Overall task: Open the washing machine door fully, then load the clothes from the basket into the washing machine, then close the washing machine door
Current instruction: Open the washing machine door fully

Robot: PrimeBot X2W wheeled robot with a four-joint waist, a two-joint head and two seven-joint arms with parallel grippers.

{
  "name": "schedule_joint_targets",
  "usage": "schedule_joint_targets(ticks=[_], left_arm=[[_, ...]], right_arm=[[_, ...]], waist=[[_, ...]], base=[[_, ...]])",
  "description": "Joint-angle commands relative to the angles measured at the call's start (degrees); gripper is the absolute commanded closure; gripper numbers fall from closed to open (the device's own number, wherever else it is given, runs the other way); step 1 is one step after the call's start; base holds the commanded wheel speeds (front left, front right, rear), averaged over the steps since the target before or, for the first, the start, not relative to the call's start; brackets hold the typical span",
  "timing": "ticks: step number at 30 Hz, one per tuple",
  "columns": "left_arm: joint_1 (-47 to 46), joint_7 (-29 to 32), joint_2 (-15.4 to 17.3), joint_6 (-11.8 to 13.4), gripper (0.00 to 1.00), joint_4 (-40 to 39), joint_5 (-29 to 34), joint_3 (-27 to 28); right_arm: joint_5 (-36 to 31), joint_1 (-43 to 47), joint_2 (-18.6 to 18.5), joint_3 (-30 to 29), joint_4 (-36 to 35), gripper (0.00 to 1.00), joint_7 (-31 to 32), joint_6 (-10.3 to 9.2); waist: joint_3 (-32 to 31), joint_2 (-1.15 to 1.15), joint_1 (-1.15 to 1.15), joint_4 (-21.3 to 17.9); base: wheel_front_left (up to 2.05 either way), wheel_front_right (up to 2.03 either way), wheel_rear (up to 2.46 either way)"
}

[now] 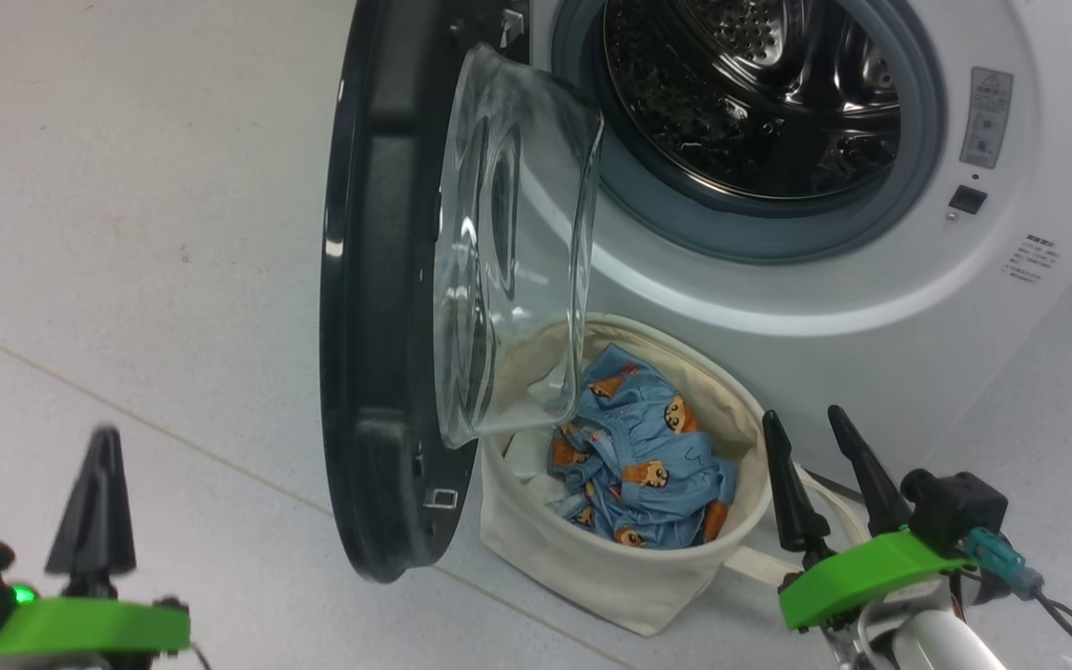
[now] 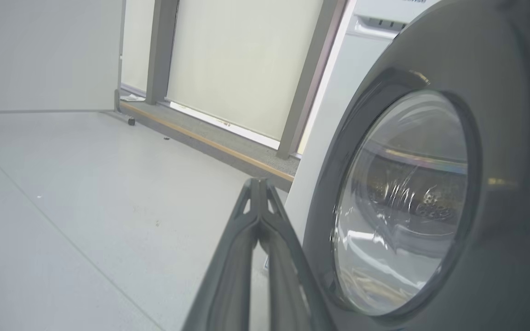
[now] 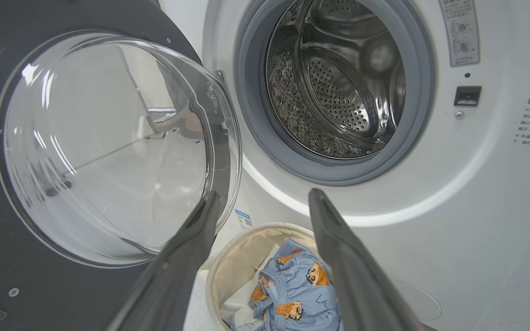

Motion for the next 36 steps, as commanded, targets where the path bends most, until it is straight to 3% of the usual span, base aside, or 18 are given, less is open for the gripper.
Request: schedule_joint_targets(ticks=[1,11,20,26,36], left_arm=[[-3.34,-0.69,0.84,-0.20,1.00,-4.80,-0.25,1.75],[-3.45,-0.69,-1.39,-0.38,1.00,-21.02,2.93,-11.27],[-2.99,-0.10,-3.38,-0.38,1.00,-28.17,6.99,-20.29],[-1.87,2.83,-3.85,-0.07,1.00,-22.15,7.01,-24.46],[-1.96,2.96,-2.27,2.18,1.00,-10.97,4.55,-19.71]], right_arm=[[0.27,-2.22,0.19,0.80,-1.73,0.00,-0.73,0.03],[1.02,-1.93,0.41,1.16,-2.45,0.00,-0.73,0.03],[1.37,-1.68,0.26,1.04,-2.70,0.00,-0.73,0.03],[1.49,-1.87,0.40,0.99,-2.61,0.00,-0.73,0.03],[1.73,-1.66,0.51,0.83,-2.04,0.00,-0.73,0.03]], waist=[[-0.14,0.00,0.00,0.01],[-0.79,0.00,0.00,-0.15],[-0.68,0.00,0.00,-0.79],[-0.70,0.00,0.00,-1.17],[-0.64,0.00,0.00,-0.39]], base=[[0.00,0.00,0.00],[0.00,0.00,0.00],[0.00,0.00,0.00],[0.00,0.00,0.00],[0.00,0.00,0.00]])
